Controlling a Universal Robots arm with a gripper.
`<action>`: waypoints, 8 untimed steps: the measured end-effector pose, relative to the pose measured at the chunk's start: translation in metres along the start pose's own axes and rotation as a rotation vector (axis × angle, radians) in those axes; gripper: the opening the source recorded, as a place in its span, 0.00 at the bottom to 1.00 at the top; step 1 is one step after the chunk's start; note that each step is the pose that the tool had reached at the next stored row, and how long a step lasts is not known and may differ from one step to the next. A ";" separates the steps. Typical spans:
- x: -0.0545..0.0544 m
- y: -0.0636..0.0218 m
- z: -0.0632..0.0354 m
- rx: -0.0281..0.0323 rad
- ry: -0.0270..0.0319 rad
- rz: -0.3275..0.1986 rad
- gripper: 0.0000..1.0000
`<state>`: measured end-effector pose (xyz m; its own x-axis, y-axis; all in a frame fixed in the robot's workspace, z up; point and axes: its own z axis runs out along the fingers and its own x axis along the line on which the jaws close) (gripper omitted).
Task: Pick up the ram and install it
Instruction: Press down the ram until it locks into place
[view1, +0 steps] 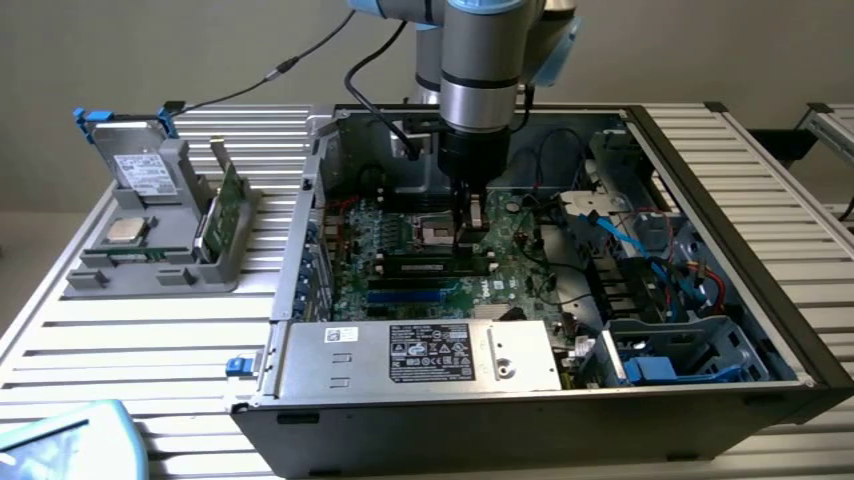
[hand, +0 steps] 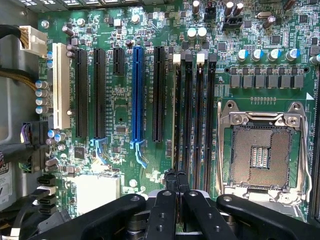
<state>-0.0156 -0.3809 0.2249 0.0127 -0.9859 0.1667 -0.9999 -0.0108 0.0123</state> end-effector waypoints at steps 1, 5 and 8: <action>0.000 0.0000 0.0004 0.0001 0.0000 0.000 0.11; 0.000 0.0000 0.0006 0.0000 0.0000 0.000 0.11; 0.000 0.0000 0.0007 0.0001 -0.0002 0.000 0.11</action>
<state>-0.0156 -0.3809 0.2242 0.0127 -0.9860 0.1665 -0.9999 -0.0108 0.0122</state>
